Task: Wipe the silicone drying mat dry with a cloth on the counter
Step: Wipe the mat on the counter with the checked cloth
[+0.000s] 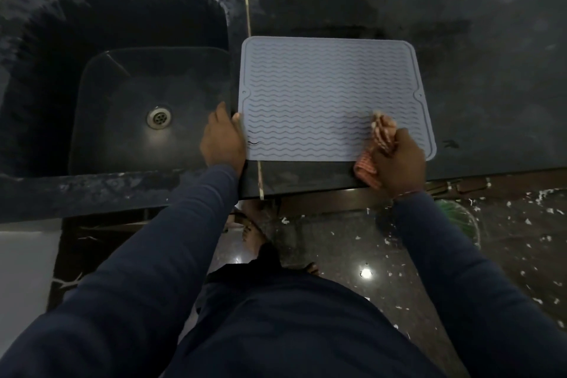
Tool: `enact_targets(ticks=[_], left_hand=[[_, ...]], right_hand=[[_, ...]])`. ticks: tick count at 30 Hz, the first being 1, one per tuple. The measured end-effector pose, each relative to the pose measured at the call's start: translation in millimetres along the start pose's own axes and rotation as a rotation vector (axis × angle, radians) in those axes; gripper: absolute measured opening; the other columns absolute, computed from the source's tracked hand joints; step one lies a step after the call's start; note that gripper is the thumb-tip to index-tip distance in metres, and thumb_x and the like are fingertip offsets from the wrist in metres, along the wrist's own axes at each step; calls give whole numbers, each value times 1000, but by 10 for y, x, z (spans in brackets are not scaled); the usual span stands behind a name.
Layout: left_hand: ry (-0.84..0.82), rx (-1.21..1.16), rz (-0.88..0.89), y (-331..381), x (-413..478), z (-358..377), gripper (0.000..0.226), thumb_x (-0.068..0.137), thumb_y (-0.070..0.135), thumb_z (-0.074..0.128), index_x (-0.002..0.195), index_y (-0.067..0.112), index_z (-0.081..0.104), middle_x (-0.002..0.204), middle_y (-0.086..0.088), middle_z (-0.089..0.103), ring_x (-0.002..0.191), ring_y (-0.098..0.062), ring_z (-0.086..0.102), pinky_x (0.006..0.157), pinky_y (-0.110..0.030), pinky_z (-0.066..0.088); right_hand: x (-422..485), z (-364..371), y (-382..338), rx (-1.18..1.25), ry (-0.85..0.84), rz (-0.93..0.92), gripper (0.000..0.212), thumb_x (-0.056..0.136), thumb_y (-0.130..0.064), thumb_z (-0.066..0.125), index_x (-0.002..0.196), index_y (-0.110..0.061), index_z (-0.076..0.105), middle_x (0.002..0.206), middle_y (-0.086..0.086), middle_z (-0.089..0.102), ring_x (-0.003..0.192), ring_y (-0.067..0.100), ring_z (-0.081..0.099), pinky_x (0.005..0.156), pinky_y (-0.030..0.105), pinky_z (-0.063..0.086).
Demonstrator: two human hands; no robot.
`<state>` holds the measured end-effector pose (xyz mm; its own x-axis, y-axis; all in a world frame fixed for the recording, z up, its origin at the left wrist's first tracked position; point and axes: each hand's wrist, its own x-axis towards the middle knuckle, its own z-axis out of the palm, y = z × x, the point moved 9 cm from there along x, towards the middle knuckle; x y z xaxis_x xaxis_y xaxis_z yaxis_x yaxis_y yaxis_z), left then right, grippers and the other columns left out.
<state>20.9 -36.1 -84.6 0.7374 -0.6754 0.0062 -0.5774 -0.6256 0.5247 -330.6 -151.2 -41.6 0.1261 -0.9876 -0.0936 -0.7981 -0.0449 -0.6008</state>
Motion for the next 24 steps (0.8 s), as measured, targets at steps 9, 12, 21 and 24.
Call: enact_targets(ticks=[9,12,21,24], left_hand=[[51,-173,291,824,-162,112,47,99,28,32,132,0,49,137,-19,51,133,-37,41,113,-51,24],[-149,-5,375,940,-347,501,56,92,29,30,142,4,40,149,-19,37,141,-34,29,117,-48,17],[-206,297,409,935,-436,651,80,91,61,2,152,14,24,159,-17,17,147,-33,10,118,-52,1],[-232,303,410,940,-440,649,79,91,62,1,153,17,18,160,-16,11,147,-33,5,117,-52,-3]], right_hand=[[-52,678,-975,-69,-151,-194,28,89,-29,56,112,-14,54,114,12,56,93,31,63,76,40,51],[-287,969,-1090,-240,-196,-232,34,96,-27,50,127,-12,43,126,15,45,95,39,61,71,42,43],[367,-546,690,-463,-66,175,32,98,-36,42,121,-15,42,125,20,53,109,44,57,87,48,44],[521,-603,520,-419,-108,159,46,93,-49,52,120,-11,54,120,20,62,110,39,60,90,42,46]])
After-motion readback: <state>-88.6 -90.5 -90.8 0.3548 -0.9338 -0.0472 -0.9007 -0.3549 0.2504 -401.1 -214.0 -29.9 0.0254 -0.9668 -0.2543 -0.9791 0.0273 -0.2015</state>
